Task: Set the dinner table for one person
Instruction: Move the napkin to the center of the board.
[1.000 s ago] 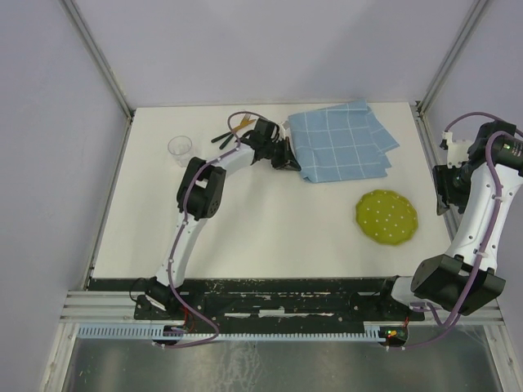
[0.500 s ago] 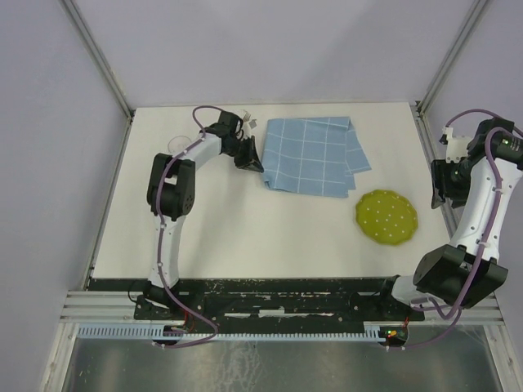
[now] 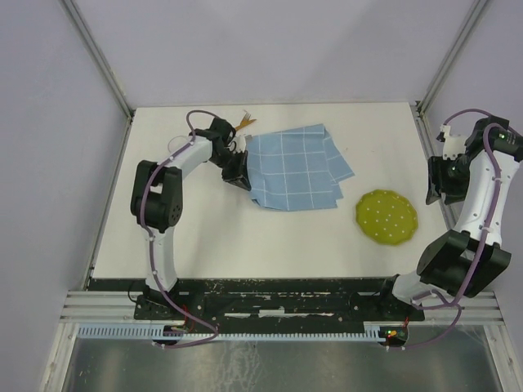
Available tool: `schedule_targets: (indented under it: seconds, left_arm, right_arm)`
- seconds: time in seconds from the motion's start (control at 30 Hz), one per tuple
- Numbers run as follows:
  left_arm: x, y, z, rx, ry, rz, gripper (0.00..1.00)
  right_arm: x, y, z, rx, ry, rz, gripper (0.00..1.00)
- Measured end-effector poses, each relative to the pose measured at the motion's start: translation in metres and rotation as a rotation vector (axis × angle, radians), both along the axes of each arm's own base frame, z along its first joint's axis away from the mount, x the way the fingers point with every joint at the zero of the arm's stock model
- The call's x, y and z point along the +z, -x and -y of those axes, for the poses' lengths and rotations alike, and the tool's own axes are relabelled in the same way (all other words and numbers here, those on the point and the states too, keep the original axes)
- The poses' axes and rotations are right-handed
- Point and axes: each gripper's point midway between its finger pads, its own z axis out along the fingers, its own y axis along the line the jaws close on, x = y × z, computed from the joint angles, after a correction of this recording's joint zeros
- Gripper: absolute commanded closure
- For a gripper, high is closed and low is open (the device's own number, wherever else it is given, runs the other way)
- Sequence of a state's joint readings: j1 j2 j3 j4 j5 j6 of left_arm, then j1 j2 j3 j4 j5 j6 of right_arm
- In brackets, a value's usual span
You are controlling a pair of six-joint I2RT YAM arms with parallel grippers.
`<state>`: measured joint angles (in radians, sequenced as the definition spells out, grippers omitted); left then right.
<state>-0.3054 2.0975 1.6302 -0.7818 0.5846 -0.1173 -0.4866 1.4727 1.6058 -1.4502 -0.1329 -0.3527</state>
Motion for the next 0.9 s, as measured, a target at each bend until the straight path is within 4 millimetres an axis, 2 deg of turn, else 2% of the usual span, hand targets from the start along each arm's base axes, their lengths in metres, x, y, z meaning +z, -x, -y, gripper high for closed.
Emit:
schedule_targets:
  seconds: [0.17,0.33,0.67,0.9]
  left_arm:
    - [-0.009,0.030,-0.019,-0.055,-0.078,-0.061,0.97]
    - [-0.004,0.059,-0.034,-0.091,-0.130,-0.104,0.97]
    - [0.033,0.083,-0.054,-0.134,-0.185,-0.036,0.97]
    - [0.038,0.092,-0.064,-0.156,-0.224,0.003,0.97]
  right_arm:
    - [-0.004,-0.005,-0.001,0.007,-0.021,0.002,0.43]
    - [-0.010,-0.008,-0.001,0.018,-0.032,-0.003,0.44]
    - [-0.026,-0.021,-0.007,0.059,-0.089,-0.029,0.45]
    - [-0.043,-0.041,-0.030,0.150,-0.143,-0.081,0.45]
